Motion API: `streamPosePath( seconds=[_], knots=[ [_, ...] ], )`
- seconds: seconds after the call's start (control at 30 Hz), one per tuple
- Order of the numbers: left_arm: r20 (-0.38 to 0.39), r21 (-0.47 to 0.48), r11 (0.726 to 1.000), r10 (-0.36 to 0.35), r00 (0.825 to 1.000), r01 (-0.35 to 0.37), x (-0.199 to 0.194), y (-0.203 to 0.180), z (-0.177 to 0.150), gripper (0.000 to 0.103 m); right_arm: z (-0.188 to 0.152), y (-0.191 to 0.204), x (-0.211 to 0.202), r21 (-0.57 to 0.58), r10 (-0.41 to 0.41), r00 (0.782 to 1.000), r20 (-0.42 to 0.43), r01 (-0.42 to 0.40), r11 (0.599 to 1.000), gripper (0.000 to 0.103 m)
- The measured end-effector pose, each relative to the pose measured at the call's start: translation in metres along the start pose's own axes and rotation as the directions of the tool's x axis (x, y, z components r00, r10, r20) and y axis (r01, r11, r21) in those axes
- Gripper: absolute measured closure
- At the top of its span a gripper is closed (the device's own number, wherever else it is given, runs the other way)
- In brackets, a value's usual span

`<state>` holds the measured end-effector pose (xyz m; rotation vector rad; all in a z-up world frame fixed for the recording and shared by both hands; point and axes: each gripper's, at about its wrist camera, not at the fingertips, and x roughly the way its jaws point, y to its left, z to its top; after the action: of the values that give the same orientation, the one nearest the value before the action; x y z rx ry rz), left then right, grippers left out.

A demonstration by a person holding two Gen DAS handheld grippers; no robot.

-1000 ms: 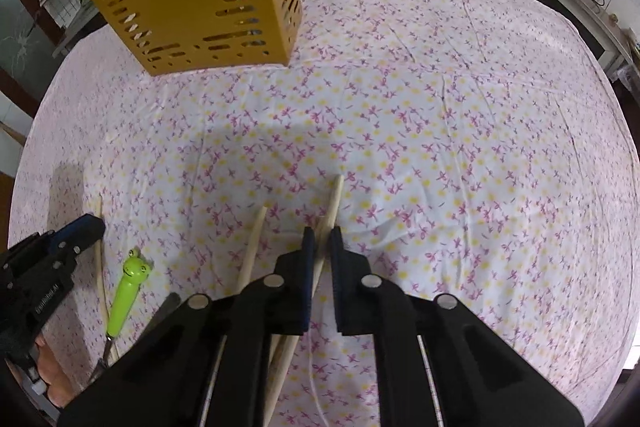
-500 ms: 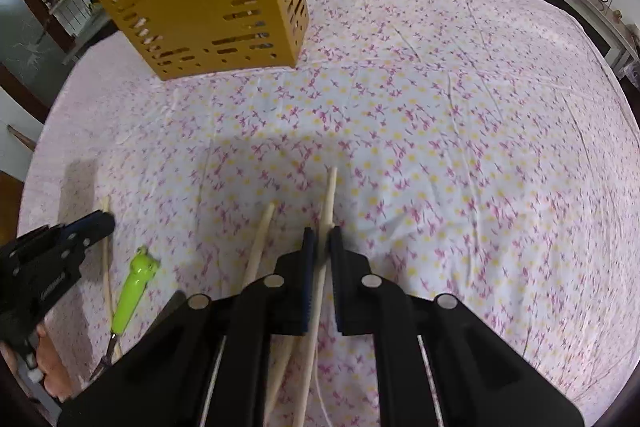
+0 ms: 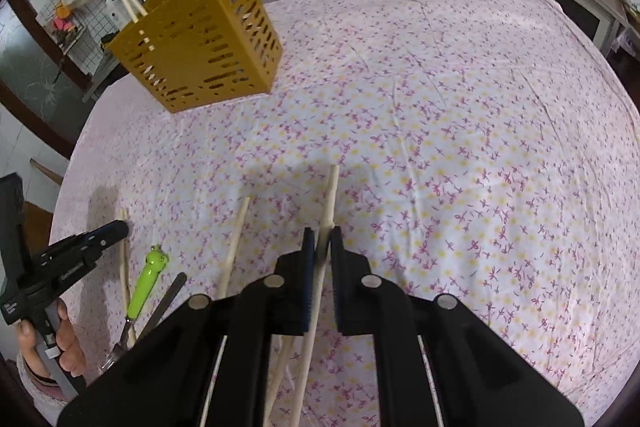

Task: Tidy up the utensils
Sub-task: 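Lift both held chopsticks off the cloth toward the yellow holder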

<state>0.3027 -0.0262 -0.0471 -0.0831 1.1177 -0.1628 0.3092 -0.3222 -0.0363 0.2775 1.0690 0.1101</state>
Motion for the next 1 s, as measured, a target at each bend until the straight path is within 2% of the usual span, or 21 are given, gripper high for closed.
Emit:
streamPosePath(
  seconds=[0.2, 0.33, 0.5, 0.57, 0.6, 0.67, 0.7, 0.8, 0.9, 1.0],
  knots=[
    [0.028, 0.009, 1.000, -0.023, 0.999, 0.023, -0.022, 0.003, -0.001, 0.094, 0.001, -0.004, 0.002, 0.040, 0.039, 0.999, 0.010, -0.040, 0.998, 0.095],
    [0.065, 0.030, 0.999, -0.029, 0.997, 0.027, -0.038, -0.001, 0.000, 0.095, 0.003, -0.003, -0.006, 0.016, 0.007, 0.999, 0.040, -0.008, 1.000, 0.095],
    [0.064, 0.045, 0.999, -0.025, 0.998, 0.022, -0.038, -0.007, 0.004, 0.095, 0.003, 0.006, 0.006, -0.034, -0.020, 1.000, -0.023, 0.019, 0.999, 0.093],
    [0.050, 0.034, 0.999, -0.023, 0.998, 0.022, -0.032, -0.004, 0.004, 0.095, 0.003, 0.008, 0.010, -0.050, -0.058, 0.998, -0.018, 0.057, 0.997, 0.093],
    [0.047, 0.030, 0.999, -0.021, 0.999, 0.020, -0.027, -0.005, 0.005, 0.095, 0.004, 0.007, 0.012, -0.051, -0.060, 0.998, -0.028, 0.058, 0.997, 0.091],
    [0.034, 0.025, 1.000, -0.018, 0.999, 0.017, -0.021, -0.003, 0.004, 0.095, 0.004, 0.005, 0.018, -0.048, -0.066, 0.997, -0.051, 0.064, 0.997, 0.067],
    [0.030, 0.022, 1.000, -0.018, 0.999, 0.017, -0.019, -0.002, 0.004, 0.095, 0.005, 0.004, 0.022, -0.048, -0.075, 0.995, -0.059, 0.072, 0.996, 0.065],
    [0.028, 0.016, 1.000, -0.026, 0.999, 0.026, -0.016, -0.001, 0.004, 0.095, 0.007, 0.002, 0.027, -0.046, -0.097, 0.993, -0.063, 0.094, 0.994, 0.065],
    [0.032, 0.024, 0.999, -0.027, 0.999, 0.027, -0.017, -0.002, 0.004, 0.095, 0.010, -0.002, 0.027, -0.039, -0.097, 0.994, -0.058, 0.095, 0.995, 0.084],
    [0.031, 0.023, 0.999, -0.028, 0.999, 0.027, -0.016, -0.002, 0.004, 0.095, 0.013, -0.009, 0.024, -0.006, -0.074, 0.997, -0.037, 0.074, 0.997, 0.090]
  ],
)
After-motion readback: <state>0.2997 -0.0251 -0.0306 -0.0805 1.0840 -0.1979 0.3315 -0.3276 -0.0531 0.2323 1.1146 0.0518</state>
